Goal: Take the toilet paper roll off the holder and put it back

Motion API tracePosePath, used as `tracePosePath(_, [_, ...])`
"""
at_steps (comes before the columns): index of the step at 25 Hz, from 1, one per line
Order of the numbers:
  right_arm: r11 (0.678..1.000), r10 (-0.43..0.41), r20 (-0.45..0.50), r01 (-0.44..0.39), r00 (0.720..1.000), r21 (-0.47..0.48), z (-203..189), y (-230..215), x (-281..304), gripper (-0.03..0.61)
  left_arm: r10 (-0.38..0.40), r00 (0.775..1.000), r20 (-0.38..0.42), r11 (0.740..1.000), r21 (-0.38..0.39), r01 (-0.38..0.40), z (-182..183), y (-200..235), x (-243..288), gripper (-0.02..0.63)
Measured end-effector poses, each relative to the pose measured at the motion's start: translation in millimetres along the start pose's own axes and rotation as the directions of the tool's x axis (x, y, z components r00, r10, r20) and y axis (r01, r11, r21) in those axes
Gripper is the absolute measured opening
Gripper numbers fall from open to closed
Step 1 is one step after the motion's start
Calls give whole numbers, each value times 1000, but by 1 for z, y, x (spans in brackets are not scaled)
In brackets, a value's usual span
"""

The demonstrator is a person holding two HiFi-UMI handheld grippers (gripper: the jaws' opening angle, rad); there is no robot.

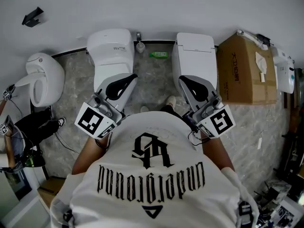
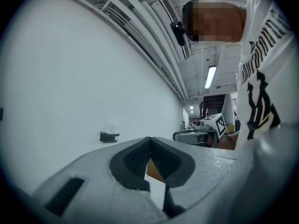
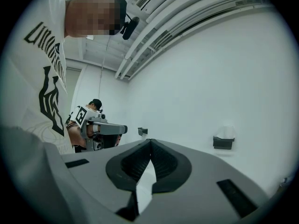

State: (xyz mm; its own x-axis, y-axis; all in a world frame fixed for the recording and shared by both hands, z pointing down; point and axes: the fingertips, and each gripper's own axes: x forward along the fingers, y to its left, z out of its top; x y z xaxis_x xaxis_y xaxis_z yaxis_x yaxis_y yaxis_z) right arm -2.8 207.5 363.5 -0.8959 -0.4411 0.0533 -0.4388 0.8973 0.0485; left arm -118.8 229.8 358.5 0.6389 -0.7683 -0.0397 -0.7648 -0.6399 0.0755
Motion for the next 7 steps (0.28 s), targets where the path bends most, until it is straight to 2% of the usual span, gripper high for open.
tracePosePath(7, [1000, 9, -10, -9, 1000, -5, 1, 0, 5, 14, -4, 1000, -1, 1000, -10, 4, -1, 2, 2, 14])
